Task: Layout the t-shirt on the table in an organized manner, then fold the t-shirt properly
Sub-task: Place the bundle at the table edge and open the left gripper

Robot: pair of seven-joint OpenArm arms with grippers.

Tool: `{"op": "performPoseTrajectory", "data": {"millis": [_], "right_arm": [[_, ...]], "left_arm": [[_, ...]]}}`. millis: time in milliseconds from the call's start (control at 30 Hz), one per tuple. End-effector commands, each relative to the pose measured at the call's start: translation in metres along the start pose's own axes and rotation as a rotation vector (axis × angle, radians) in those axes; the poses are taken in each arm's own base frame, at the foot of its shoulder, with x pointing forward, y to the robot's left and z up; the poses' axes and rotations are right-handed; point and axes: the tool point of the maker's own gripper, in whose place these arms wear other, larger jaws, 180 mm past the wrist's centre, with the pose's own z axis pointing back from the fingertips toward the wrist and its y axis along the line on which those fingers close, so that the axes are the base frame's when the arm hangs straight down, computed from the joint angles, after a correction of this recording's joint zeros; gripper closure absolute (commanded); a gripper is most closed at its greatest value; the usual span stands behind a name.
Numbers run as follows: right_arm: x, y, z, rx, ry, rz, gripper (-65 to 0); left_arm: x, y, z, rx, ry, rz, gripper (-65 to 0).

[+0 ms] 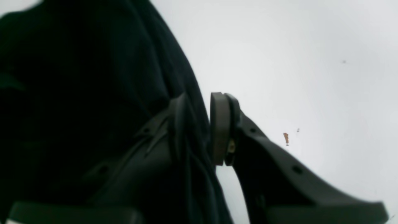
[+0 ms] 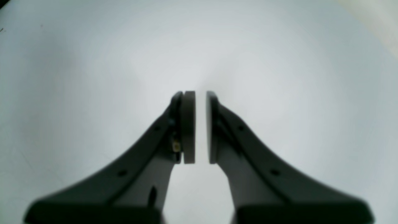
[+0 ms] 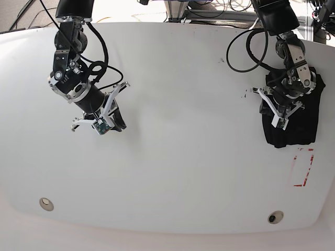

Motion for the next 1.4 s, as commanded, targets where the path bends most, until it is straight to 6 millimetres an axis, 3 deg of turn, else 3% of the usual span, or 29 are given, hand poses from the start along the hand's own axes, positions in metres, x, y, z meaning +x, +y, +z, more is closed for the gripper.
{"op": "performPoseTrajectory", "data": {"millis": [0, 167, 233, 400, 600, 767, 1000, 1133, 1233, 1367], "right_arm": [[0.017, -0.004, 0.004, -0.009, -0.059, 0.014, -5.5], [0.017, -0.004, 0.004, -0.008, -0.06, 0.014, -5.5], [0.017, -0.004, 0.004, -0.008, -0.06, 0.014, -5.5], [0.017, -0.004, 0.004, -0.008, -0.059, 0.013, -5.5], [0.017, -0.004, 0.004, -0.008, -0.059, 0.013, -5.5], [0.018, -0.002, 0.003, 0.0, -0.066, 0.006, -5.5], [0.024, 0.003, 0.004, 0.029, -0.1, -0.024, -5.5], [0.024, 0.003, 0.004, 0.03, -0.101, -0.025, -5.5], [0.024, 0.003, 0.004, 0.03, -0.1, -0.024, -5.5], [0.024, 0.002, 0.004, 0.027, -0.1, -0.022, -5.5]], "left_arm": [[0.005, 0.007, -0.003, 0.001, -0.039, 0.021, -12.2], [-0.008, 0.037, 0.006, 0.053, -0.015, 0.03, -12.2], [-0.023, 0.049, 0.013, 0.08, 0.007, 0.052, -12.2], [-0.045, 0.086, 0.037, 0.163, 0.032, 0.084, -12.2], [-0.066, 0.115, 0.062, 0.237, 0.056, 0.112, -12.2], [-0.07, 0.128, 0.074, 0.257, 0.06, 0.106, -12.2], [-0.069, 0.131, 0.077, 0.268, 0.055, 0.109, -12.2], [-0.054, 0.129, 0.079, 0.275, 0.03, 0.072, -12.2], [-0.036, 0.117, 0.076, 0.253, 0.008, 0.009, -12.2], [-0.003, 0.084, 0.066, 0.196, -0.048, -0.092, -12.2]]}}
